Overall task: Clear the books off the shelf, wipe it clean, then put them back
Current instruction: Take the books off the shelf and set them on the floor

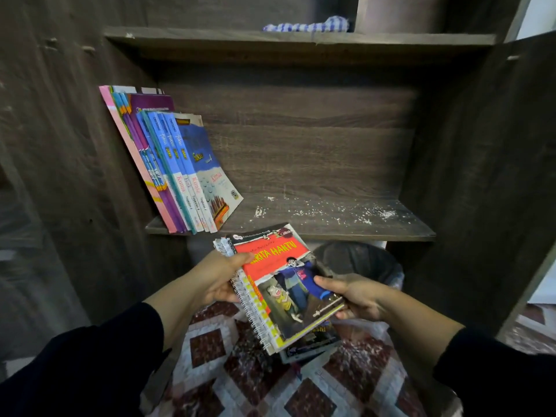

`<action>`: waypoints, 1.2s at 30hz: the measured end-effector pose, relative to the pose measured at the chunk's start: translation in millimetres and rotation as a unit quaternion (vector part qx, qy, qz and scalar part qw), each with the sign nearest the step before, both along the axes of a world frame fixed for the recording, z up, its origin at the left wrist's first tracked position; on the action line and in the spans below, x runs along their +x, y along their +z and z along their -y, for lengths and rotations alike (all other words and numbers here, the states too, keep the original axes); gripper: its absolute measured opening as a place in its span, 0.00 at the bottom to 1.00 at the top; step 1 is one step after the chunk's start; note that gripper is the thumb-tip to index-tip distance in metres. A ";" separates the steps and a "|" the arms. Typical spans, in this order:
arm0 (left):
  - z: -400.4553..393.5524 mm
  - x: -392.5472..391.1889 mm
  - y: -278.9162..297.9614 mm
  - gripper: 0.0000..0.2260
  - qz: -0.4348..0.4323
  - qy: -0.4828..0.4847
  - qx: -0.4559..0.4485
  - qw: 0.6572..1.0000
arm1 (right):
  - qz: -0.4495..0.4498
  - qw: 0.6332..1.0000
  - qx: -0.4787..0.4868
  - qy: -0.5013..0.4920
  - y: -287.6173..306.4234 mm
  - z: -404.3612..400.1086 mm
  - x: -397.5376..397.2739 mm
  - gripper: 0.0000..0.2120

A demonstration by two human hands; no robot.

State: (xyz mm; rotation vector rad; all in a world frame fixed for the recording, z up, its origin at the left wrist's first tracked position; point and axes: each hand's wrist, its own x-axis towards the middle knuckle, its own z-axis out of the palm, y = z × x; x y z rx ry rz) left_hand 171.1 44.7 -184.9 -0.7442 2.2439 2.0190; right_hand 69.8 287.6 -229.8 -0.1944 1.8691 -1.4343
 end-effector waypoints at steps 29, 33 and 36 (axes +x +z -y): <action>-22.2 -108.3 -153.8 0.18 0.061 0.076 0.205 0.974 | 0.042 0.991 0.051 -0.115 -141.6 11.1 -68.4 0.03; -24.7 -118.1 -162.0 0.19 0.042 0.084 0.211 0.973 | 0.024 0.986 0.084 -0.138 -160.5 12.0 -81.7 0.10; -20.8 -123.5 -162.9 0.23 0.064 0.068 0.181 0.979 | 0.009 0.984 0.077 -0.158 -167.8 11.2 -88.0 0.05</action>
